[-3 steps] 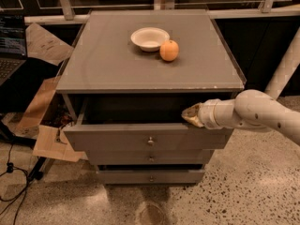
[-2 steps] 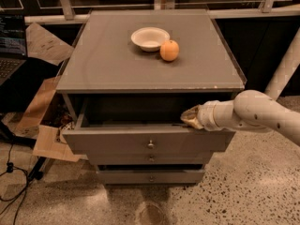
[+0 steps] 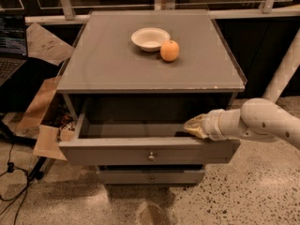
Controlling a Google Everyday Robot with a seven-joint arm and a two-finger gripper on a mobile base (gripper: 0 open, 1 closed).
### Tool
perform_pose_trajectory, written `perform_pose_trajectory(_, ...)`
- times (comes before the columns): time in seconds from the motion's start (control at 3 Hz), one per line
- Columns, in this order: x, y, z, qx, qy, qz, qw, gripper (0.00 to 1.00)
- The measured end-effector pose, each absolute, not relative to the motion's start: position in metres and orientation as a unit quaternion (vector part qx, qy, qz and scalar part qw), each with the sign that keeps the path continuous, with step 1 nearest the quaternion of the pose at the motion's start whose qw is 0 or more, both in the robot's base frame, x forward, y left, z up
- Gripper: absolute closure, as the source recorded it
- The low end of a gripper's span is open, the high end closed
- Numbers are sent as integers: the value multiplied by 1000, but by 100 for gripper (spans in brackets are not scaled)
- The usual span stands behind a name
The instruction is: Open top drawer
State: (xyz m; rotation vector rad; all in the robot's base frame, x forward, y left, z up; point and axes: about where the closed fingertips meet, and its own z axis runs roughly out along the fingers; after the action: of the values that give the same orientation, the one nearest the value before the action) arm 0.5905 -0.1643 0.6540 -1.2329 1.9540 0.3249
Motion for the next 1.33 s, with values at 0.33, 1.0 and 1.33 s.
perform_pose_trajectory(0.33, 567, -165, 648, -473, 776, 149, 389, 100)
perform_pose_trajectory(1.0, 562, -166, 656, -459, 773, 159, 408, 87)
perform_pose_trajectory(1.33, 565, -169, 695, -431, 754, 175, 464, 56)
